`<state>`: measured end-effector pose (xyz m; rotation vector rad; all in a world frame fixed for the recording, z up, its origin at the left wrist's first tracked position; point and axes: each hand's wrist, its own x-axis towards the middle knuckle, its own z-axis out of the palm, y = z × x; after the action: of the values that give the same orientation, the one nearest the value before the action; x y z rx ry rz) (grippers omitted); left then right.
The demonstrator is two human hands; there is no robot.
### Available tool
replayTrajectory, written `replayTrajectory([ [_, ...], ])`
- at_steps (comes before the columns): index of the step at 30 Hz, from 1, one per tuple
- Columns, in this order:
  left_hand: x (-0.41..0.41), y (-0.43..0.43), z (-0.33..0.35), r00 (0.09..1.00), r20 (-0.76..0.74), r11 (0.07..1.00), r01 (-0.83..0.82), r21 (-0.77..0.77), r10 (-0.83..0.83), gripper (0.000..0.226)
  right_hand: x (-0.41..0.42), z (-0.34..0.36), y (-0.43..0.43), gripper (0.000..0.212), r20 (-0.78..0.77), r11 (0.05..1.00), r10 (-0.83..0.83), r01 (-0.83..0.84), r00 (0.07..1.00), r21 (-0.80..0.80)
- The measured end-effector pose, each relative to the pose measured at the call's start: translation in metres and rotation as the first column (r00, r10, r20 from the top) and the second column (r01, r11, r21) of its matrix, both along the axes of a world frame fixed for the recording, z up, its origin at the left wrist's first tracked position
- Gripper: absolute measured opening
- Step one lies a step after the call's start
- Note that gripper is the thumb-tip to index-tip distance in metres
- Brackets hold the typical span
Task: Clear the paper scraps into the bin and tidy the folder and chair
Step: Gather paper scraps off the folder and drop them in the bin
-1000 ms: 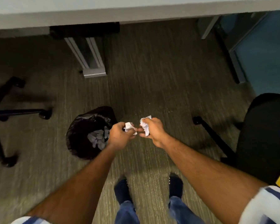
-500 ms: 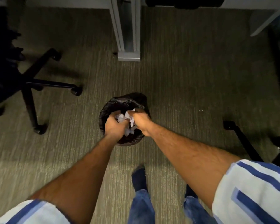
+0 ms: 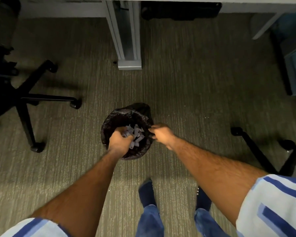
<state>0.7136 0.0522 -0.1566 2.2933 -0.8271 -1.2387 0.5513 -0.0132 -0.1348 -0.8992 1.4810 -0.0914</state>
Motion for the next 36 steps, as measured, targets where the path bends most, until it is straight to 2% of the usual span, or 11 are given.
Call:
replayTrajectory([
  [7,-0.056,-0.015,0.017,0.969,-0.145,0.979,0.201,-0.02,-0.202,0.034,-0.069,0.012,0.007,0.027,-0.074,0.996,-0.087,0.085,0.993,-0.032],
  [13,-0.128,-0.038,0.038,0.911,-0.131,0.92,0.388,-0.055,-0.392,0.036,-0.151,0.027,0.013,0.021,-0.128,0.985,-0.128,0.111,0.983,-0.131],
  [16,-0.164,-0.046,0.057,0.827,-0.032,0.827,0.559,-0.066,-0.561,0.042,-0.194,0.038,0.018,0.017,-0.181,0.976,-0.152,0.118,0.972,-0.184],
  [20,-0.217,-0.057,0.082,0.672,0.068,0.669,0.74,-0.068,-0.737,0.049,-0.252,0.056,0.026,0.016,-0.277,0.961,-0.068,-0.012,0.959,-0.277],
  [28,-0.342,-0.084,0.103,0.527,0.044,0.522,0.848,-0.09,-0.849,0.048,-0.365,0.078,0.039,0.021,-0.407,0.932,-0.054,-0.1,0.912,-0.349],
  [36,-0.448,-0.089,0.108,0.362,-0.014,0.362,0.929,-0.082,-0.932,0.04,-0.462,0.098,0.055,0.031,-0.457,0.913,-0.136,-0.068,0.879,-0.402],
])
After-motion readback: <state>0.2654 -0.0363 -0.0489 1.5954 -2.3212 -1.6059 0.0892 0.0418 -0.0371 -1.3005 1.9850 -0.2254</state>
